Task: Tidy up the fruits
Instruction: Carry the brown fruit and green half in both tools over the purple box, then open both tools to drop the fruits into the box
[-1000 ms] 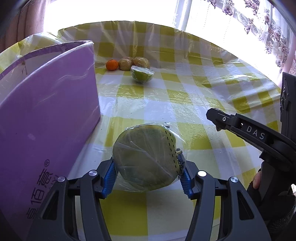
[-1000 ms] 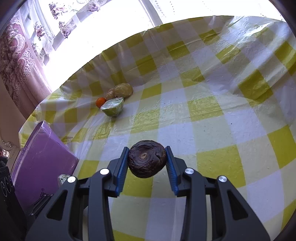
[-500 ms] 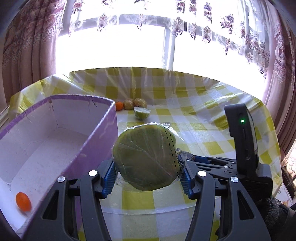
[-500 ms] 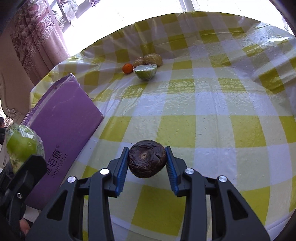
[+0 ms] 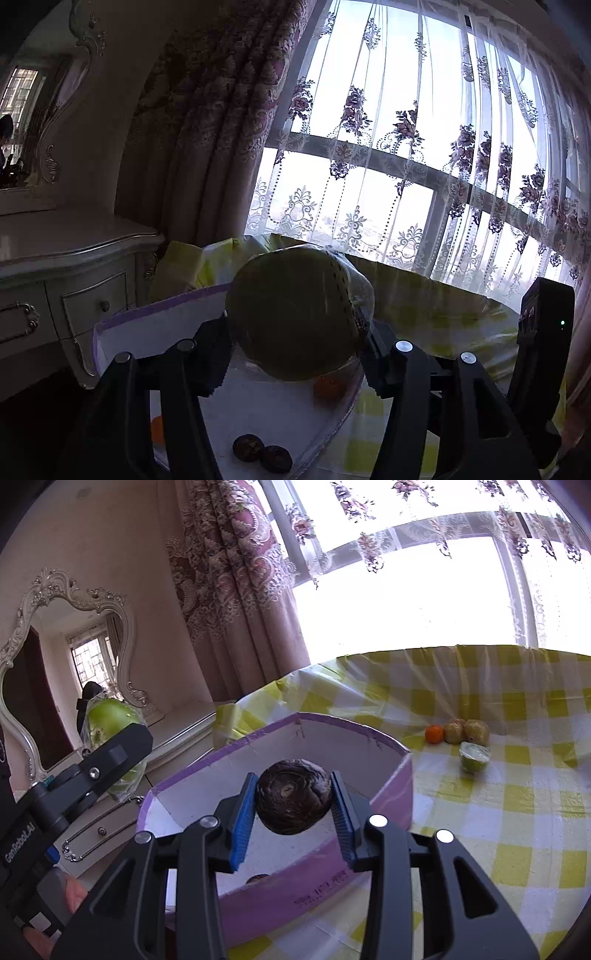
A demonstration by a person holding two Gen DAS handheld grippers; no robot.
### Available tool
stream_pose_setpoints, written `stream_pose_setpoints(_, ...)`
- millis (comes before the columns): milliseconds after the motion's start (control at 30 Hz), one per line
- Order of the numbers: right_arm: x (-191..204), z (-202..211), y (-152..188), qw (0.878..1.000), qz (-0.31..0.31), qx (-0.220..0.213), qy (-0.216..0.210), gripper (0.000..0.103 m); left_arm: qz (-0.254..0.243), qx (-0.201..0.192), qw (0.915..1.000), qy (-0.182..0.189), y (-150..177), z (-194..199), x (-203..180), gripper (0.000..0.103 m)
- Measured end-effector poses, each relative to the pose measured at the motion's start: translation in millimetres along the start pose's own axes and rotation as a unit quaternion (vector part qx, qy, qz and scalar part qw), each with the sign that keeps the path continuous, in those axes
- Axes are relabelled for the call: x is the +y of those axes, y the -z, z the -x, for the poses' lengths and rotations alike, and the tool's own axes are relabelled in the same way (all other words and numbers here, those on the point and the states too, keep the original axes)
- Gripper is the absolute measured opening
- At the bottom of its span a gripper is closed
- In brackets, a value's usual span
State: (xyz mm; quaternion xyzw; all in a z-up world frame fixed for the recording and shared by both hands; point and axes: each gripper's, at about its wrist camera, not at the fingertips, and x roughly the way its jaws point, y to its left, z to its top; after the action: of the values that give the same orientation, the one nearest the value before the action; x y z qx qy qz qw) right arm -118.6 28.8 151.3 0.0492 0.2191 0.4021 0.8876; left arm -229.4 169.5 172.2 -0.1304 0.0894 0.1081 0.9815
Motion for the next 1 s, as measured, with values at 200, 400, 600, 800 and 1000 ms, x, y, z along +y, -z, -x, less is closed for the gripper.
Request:
stream_pose_setpoints(200,40.5,-41.0,0.1,0.997,0.058,0.046,-0.005,0.039,0.030,0.025,0.9957,-0.084,0.1,-12.0,44.2,0.056)
stream_pose_setpoints(400,56.4,-88.4,22.3,0.982,0.113,0.146,0.041,0.039,0.030,0.119,0.9823,-0.141,23.7,-40.6,64.8,0.056)
stream_pose_setpoints(600,63.1,-118.7,48.0,0.954,0.193,0.207,0.103,0.039,-0.012,0.190,0.9634,-0.189,51.0,-66.6,73.0,0.056)
stream_pose_setpoints(800,62.1,-131.4,55.2,0.941,0.218,0.228,0.121,0.041,-0.082,0.203,0.9492,-0.226,61.1,-73.7,63.6,0.057)
stream_pose_setpoints(1000,58.9,-131.9,52.8,0.938,0.223,0.229,0.133,0.070,-0.112,0.220,0.9422,-0.227,60.0,-82.6,63.2,0.073)
